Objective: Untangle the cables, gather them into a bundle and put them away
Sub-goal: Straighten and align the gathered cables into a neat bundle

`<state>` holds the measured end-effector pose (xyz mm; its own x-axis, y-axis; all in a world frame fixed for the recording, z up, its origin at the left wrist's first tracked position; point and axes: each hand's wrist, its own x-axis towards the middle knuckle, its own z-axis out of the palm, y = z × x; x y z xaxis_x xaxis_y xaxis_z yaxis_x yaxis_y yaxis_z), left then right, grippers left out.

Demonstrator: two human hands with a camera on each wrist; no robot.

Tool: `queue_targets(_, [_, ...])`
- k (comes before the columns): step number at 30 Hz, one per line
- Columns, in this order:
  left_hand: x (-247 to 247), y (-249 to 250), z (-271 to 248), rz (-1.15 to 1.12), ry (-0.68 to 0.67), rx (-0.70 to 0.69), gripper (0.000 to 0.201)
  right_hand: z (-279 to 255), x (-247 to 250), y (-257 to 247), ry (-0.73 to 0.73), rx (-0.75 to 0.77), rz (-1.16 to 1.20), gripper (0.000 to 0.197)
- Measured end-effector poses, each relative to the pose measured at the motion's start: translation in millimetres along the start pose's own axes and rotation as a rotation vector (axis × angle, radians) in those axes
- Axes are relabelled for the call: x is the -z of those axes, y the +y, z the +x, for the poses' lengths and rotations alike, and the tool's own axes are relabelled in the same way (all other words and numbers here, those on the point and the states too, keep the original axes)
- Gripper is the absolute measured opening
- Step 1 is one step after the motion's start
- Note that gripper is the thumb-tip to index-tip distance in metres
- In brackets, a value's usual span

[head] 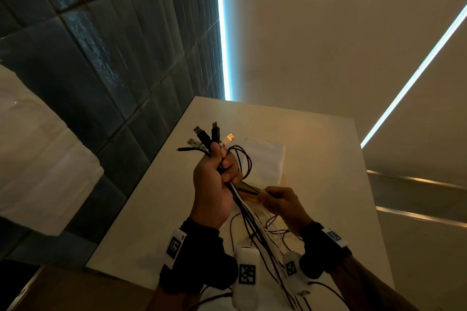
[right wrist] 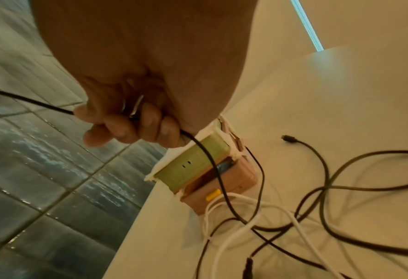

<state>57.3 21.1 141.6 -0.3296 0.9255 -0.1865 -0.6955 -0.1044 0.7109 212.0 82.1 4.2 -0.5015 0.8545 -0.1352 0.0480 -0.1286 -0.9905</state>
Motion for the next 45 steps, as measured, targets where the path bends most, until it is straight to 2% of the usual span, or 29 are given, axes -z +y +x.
queue_targets(8, [1, 5, -2, 0.052, -0.014, -0.044, 0.033, 9, 1, 32, 0.046, 0.003, -0.147, 0.03])
queue_targets(16, [1, 8, -4, 0.089, -0.01, -0.104, 0.035, 1, -2, 48, 0.002, -0.045, -0.202, 0.032])
queue_targets(18, [2, 7, -4, 0.108, 0.028, -0.1, 0.036, 1, 3, 53, 0.056, -0.077, -0.251, 0.034])
queue_targets(22, [1, 4, -1, 0.144, 0.128, -0.09, 0.033, 5, 4, 34, 0.305, -0.033, -0.368, 0.034])
queue_targets(25, [0, -1, 1, 0.182, 0.186, -0.073, 0.034, 6, -3, 0, 0.367, 0.073, -0.194, 0.02])
queue_targets(29, [0, -11, 4, 0.22, 0.259, -0.023, 0.028, 0, -13, -56, 0.311, 0.259, -0.024, 0.012])
queue_targets(32, [-2, -14, 4, 0.252, 0.283, 0.006, 0.025, -12, -22, -89, 0.157, 0.361, 0.016, 0.013])
queue_targets(35, [-7, -14, 2, 0.272, 0.271, 0.023, 0.029, -22, -30, -104, 0.0, 0.347, 0.097, 0.013])
queue_targets(38, [-12, -10, 0, 0.179, 0.23, 0.049, 0.035, -24, -32, -98, -0.097, 0.332, 0.002, 0.012])
queue_targets(41, [-10, -3, 3, 0.003, 0.158, 0.03, 0.034, -22, -24, -76, -0.125, 0.225, -0.014, 0.015])
queue_targets(45, [-6, 1, 2, 0.021, 0.064, -0.012, 0.035, -14, -7, -31, -0.066, 0.111, -0.037, 0.023])
